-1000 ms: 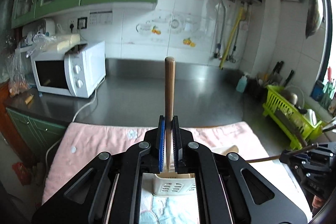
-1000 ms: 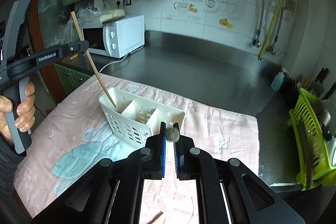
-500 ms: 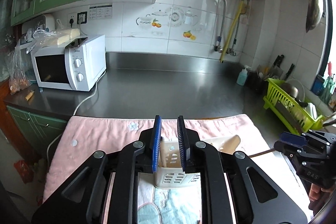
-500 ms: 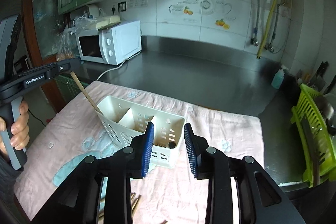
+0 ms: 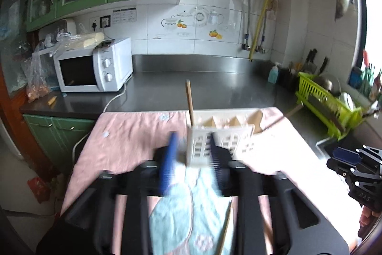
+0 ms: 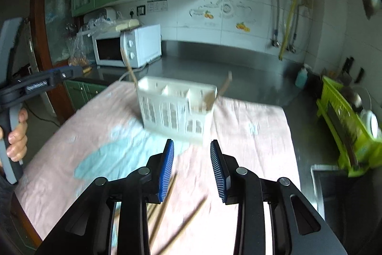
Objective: Organize utensils
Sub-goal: 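Open both tools to release the chopsticks into the holder, then close the left tool on another chopstick while the right tool grasps one too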
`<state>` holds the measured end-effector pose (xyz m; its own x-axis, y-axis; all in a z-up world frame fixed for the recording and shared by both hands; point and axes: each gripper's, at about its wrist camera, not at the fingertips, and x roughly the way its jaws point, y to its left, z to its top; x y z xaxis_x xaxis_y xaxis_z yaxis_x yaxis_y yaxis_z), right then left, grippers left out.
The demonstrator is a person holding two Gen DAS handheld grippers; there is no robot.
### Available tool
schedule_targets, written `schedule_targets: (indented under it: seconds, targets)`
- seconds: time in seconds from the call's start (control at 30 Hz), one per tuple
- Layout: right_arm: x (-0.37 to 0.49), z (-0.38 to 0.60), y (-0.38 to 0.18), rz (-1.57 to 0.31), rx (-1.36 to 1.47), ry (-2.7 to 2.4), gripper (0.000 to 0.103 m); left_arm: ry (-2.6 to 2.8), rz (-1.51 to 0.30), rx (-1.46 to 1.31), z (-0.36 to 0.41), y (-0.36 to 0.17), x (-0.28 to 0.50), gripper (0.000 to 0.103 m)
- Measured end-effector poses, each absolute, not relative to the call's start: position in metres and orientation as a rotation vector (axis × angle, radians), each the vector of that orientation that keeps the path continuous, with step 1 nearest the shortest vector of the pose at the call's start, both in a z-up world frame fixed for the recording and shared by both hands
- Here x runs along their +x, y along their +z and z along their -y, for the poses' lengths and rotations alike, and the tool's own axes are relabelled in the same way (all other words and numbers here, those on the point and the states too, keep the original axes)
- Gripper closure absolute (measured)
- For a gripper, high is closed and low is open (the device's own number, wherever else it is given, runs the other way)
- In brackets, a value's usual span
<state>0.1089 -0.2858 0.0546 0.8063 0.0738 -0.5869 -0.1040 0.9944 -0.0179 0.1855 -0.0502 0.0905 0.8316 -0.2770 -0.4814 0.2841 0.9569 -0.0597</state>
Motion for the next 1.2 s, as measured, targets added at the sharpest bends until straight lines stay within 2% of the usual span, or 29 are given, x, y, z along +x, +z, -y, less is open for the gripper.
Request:
schedule_targets:
  seconds: [0.47, 0.9, 1.2]
  targets:
    - [0.015, 0.261, -0.055, -0.787, 0.066, 0.032, 0.073, -0.314, -0.571, 0.031, 0.03, 0.028, 0.096, 0.059]
    - [0.01, 0.265, -0.097, -0.862, 0.184, -0.002, 0.079, -0.407, -0.764, 0.088, 0.037, -0.065, 0.076, 0.06]
    - [0.009, 0.266, -0.106, -0.88, 0.242, -0.007, 0.087, -0.464, -0.845, 0.138, 0.052, -0.1, 0.088, 0.077]
